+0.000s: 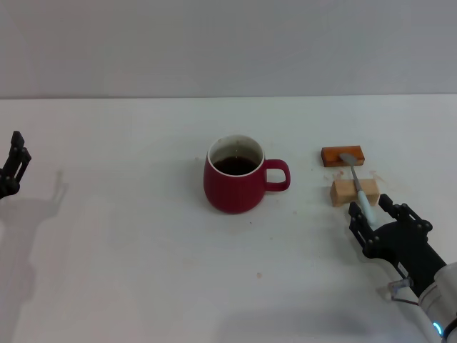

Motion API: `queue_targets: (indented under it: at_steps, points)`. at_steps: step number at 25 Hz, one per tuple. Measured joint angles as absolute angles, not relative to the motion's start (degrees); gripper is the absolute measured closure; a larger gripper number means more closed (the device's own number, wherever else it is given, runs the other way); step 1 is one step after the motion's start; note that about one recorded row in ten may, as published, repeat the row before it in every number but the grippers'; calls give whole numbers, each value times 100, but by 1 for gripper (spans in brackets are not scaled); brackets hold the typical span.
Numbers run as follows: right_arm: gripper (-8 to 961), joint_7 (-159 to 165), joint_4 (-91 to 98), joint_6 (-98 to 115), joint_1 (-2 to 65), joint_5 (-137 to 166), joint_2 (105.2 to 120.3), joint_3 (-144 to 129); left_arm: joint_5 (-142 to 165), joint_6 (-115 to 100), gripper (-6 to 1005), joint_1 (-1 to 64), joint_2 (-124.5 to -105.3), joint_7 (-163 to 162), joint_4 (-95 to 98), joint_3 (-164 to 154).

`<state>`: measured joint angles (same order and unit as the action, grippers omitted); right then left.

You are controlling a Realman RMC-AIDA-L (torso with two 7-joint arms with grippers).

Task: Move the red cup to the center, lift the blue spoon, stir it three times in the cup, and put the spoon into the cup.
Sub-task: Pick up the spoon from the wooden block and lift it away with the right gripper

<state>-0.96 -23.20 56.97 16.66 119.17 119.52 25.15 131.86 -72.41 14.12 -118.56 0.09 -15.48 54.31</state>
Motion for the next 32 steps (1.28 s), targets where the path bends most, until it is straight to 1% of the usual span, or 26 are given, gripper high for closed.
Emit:
queue_targets:
  at_steps: [10, 14, 21, 32]
  points:
    - [412, -88, -2327, 5613, 1708, 11918, 11953, 2533, 13190, -7233, 153, 1417, -11856, 9, -1546, 5431]
    - [533, -88, -2336, 5604, 1714, 11918, 11953, 2511, 13192, -7233, 154, 1415, -11856, 9, -1547, 5431]
    - [567, -88, -2338, 5604, 1714, 11918, 11953, 2505, 13202, -7233, 154, 1415, -11856, 9, -1547, 5431]
    - [572, -87, -2338, 5588, 1723, 11918, 11953, 2505, 13211, -7233, 154, 1423, -11856, 9, -1498, 5431]
